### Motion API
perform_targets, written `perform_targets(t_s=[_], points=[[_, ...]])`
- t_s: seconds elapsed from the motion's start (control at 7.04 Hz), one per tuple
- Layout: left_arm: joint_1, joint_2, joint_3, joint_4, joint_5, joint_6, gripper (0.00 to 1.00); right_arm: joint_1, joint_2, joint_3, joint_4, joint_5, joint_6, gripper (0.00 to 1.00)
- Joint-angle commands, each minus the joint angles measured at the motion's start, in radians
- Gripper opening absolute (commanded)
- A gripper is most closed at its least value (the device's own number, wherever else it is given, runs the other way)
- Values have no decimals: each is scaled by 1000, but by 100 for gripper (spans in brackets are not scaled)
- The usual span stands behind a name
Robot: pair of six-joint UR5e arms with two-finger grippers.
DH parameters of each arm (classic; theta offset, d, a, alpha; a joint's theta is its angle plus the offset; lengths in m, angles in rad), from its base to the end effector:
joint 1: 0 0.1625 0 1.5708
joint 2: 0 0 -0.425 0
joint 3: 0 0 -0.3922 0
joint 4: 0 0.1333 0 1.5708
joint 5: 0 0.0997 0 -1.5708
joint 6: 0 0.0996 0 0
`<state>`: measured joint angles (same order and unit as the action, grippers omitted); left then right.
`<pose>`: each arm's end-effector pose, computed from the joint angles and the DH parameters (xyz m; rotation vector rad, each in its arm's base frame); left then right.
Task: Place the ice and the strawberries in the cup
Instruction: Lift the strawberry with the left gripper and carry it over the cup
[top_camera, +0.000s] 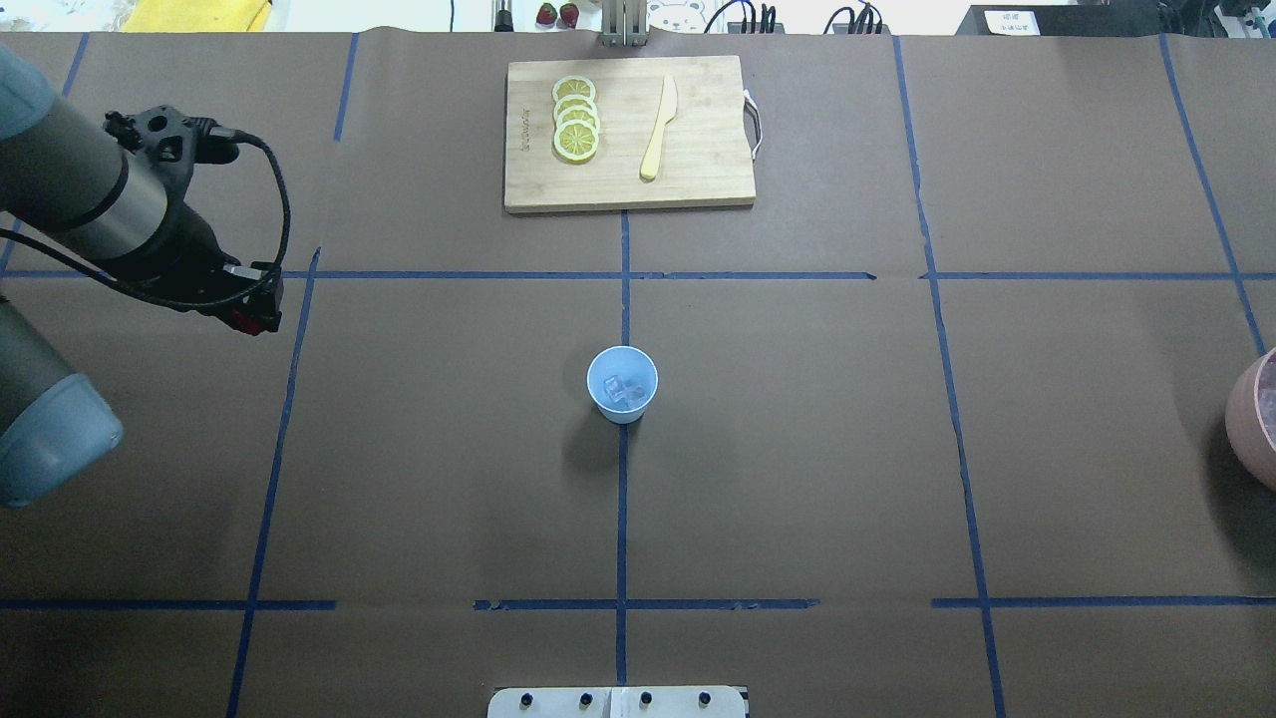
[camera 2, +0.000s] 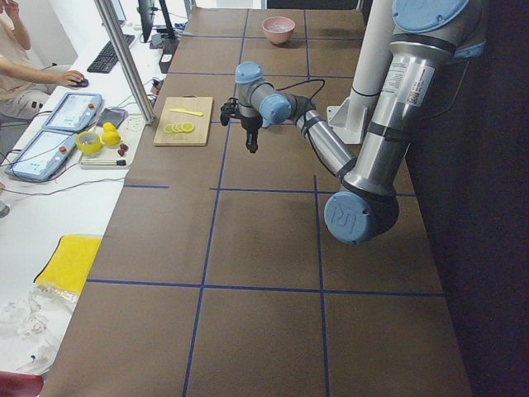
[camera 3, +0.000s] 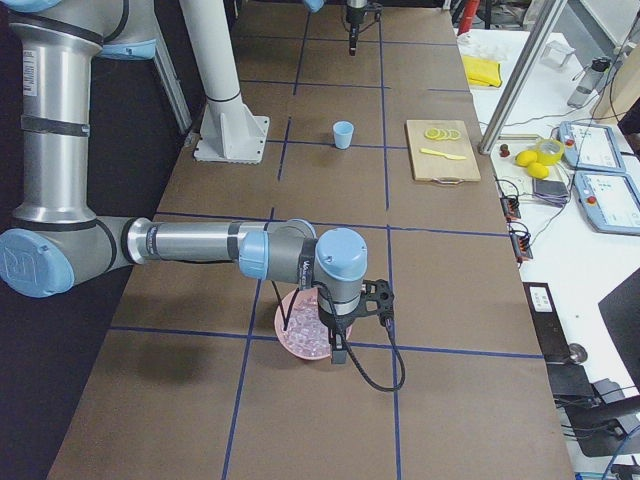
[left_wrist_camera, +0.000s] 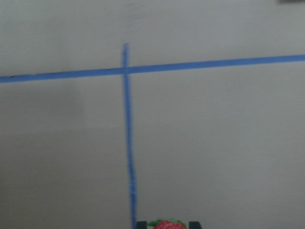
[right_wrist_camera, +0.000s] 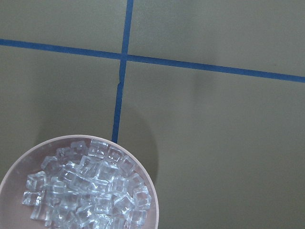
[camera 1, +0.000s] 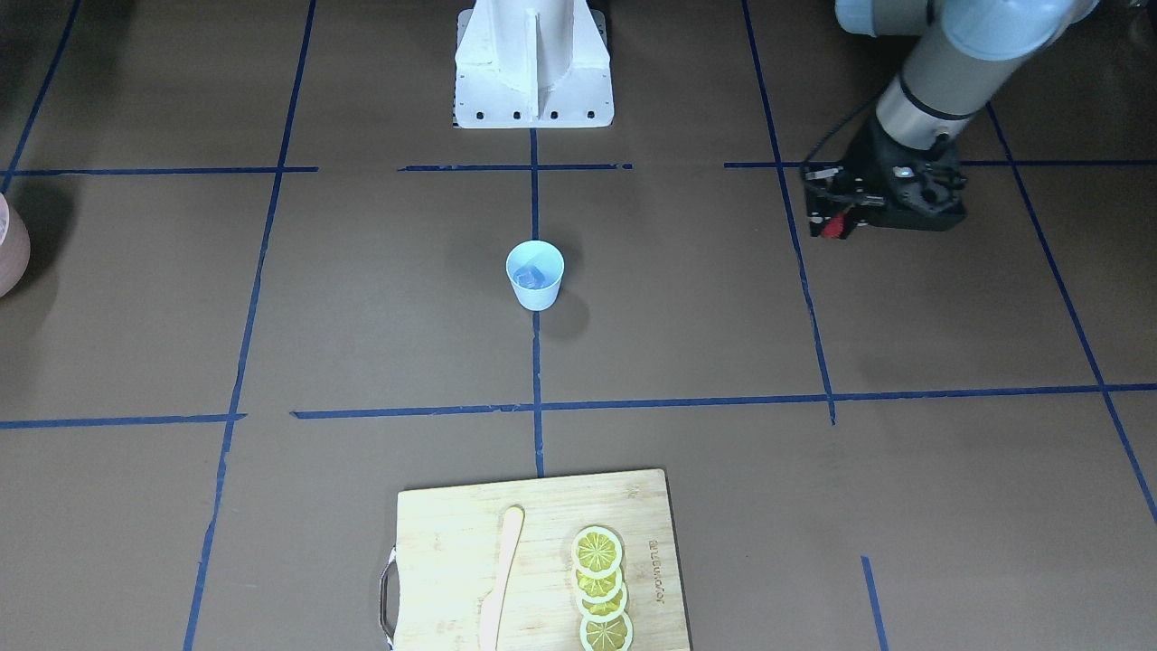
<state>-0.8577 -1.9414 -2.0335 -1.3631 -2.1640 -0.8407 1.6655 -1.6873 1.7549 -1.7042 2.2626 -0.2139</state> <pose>0.2990 -0.4644 0.2769 0.0307 0.8333 0.0654 0.1107 -0.4278 0.6412 0.0439 -0.6933 -0.0916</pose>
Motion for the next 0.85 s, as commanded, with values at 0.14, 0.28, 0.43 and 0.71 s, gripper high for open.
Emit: perform_targets(t_s=[0.14, 0.28, 0.43, 0.71], points=[[161, -279, 106, 98, 91, -266, 0, 0, 0, 0, 0, 0, 2, 100], [207, -366, 184, 98, 136, -334, 0, -1, 0, 0, 0, 0, 2, 100], [226, -445, 259, 96, 151, -378, 0, -1, 0, 0, 0, 0, 2, 100], [265, -527, 369, 88, 188, -406, 5, -1, 0, -2, -2, 0, 4, 100]])
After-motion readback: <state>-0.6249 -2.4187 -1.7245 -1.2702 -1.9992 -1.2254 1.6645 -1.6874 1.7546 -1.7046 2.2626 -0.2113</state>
